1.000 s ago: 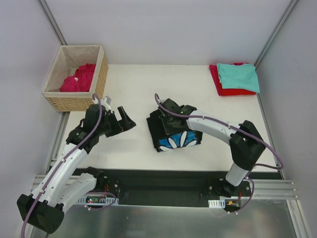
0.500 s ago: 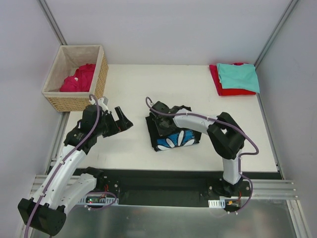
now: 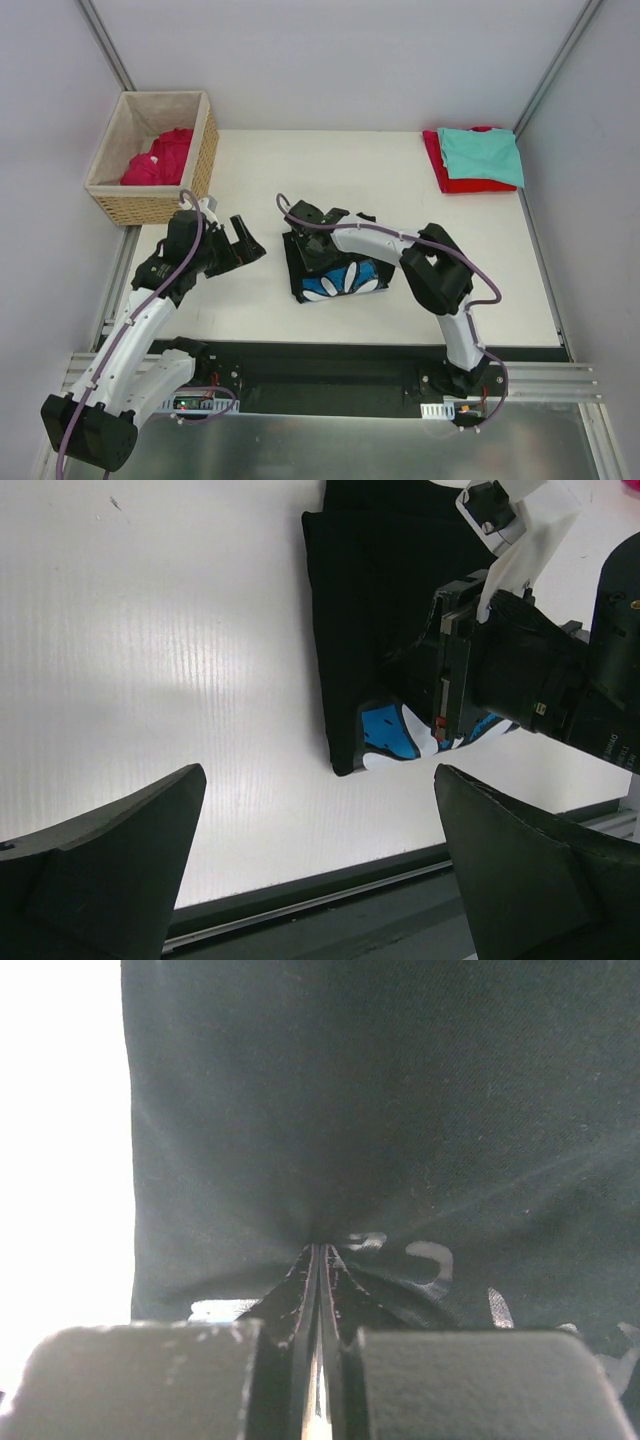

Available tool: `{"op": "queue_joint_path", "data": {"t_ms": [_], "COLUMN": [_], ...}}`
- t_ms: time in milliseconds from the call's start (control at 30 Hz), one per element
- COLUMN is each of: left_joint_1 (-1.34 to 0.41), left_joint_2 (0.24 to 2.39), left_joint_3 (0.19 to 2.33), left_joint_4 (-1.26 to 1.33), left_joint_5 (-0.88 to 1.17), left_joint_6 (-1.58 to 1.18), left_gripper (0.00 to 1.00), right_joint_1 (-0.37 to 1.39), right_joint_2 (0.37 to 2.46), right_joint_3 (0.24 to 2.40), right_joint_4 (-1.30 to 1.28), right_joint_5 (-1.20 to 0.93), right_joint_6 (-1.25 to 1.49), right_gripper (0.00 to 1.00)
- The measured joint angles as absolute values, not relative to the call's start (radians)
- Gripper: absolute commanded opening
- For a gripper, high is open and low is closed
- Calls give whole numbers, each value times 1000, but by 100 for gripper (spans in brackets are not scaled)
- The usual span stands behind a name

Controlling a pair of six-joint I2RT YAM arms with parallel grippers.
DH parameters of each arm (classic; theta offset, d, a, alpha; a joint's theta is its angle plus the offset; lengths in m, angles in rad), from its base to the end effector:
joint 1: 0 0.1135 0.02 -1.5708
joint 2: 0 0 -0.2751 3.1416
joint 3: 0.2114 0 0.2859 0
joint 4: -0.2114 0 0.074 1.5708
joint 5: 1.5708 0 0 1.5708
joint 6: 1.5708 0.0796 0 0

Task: Fold and stack the t-shirts

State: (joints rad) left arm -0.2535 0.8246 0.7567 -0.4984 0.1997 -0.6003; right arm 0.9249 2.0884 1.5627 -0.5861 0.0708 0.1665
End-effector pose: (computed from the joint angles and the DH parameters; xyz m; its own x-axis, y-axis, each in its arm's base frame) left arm 0.2327 -0.0766 0.2748 -0.6590 -0.4012 -0.6362 0.0432 0.8243 -0.5645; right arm 0.3030 0.3927 0.1267 -0.6610 -0.6023 -0.4474 -0.6775 0.7354 0.0109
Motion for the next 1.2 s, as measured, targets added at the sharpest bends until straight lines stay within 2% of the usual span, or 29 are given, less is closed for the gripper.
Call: {"op": "queue_joint_path", "data": {"t_ms": [167,333,367,433,467,533,567,600,633,700,733,900,933,967,1033,1067,1100,1200], "left_joint_1": [-253,-253,-253,-253,-253,-253,-253,-253,-253,-253,-253,-253,-253,-253,-253,-253,-250,-242], "left_joint_2": [831,831,831,834,839,855,865,874,882,893,897,928,939,950,973,983,993,1022], "left_joint_3": [757,757,756,754,754,753,752,749,745,736,733,728,728,729,730,731,733,733], "left_joint_4": [-498,-487,-482,-465,-455,-433,-423,-413,-401,-387,-384,-360,-356,-354,-351,-348,-345,-332], "left_joint_5": [201,212,216,228,233,242,250,258,262,276,280,302,305,306,307,307,307,313], "left_joint_6": [-601,-603,-606,-612,-614,-619,-622,-624,-627,-635,-637,-641,-640,-640,-639,-639,-639,-636], "left_gripper": [99,99,99,99,99,99,99,99,99,99,99,99,99,99,99,99,99,99], "right_joint_1": [936,908,894,845,806,738,686,653,611,519,488,313,286,262,205,173,141,47], "right_joint_2": [2080,1948,1910,1816,1759,1686,1654,1639,1629,1637,1649,1826,1879,1920,2023,2069,2113,2225], "right_joint_3": [1547,1432,1427,1436,1466,1531,1588,1626,1680,1787,1827,2037,2071,2092,2125,2135,2143,2159], "right_joint_4": [-531,-474,-482,-500,-516,-521,-521,-517,-522,-524,-529,-540,-537,-537,-545,-550,-558,-582], "right_joint_5": [47,19,23,38,47,64,69,79,92,119,135,242,254,256,242,221,202,173], "right_joint_6": [167,163,160,145,133,120,105,108,102,82,76,34,25,20,11,20,31,72], "right_gripper": [1,1,15,18,27,57,84,94,98,100,97,99,92,68,40,8,1,1]}}
